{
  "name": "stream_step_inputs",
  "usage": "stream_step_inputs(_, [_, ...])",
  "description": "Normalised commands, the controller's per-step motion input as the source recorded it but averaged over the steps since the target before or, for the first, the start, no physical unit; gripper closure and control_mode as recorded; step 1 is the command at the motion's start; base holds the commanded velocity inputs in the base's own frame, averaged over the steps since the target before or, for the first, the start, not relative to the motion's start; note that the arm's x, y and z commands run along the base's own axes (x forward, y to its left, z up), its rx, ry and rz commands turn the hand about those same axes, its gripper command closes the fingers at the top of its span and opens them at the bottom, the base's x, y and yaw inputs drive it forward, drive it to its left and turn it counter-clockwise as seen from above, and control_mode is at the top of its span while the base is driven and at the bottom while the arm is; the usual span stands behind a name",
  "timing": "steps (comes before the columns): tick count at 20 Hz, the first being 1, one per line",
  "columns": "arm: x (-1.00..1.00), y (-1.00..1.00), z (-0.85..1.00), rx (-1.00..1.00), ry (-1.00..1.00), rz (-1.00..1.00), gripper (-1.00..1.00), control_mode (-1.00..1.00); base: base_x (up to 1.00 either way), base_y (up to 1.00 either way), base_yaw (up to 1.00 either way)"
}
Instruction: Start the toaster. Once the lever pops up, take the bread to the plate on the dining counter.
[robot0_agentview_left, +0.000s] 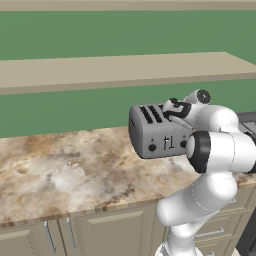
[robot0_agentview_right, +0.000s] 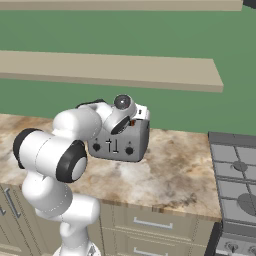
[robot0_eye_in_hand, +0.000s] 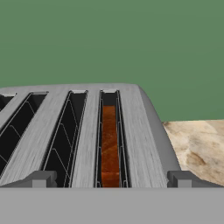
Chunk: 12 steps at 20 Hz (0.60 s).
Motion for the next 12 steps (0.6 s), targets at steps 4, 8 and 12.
stream_step_inputs(4, [0.0, 0.0, 0.0, 0.0, 0.0, 0.0, -1.0, -1.0, 0.0, 0.0, 0.0])
stream_step_inputs(8, [0.0, 0.0, 0.0, 0.0, 0.0, 0.0, -1.0, -1.0, 0.0, 0.0, 0.0])
stream_step_inputs(12, [0.0, 0.0, 0.0, 0.0, 0.0, 0.0, -1.0, -1.0, 0.0, 0.0, 0.0])
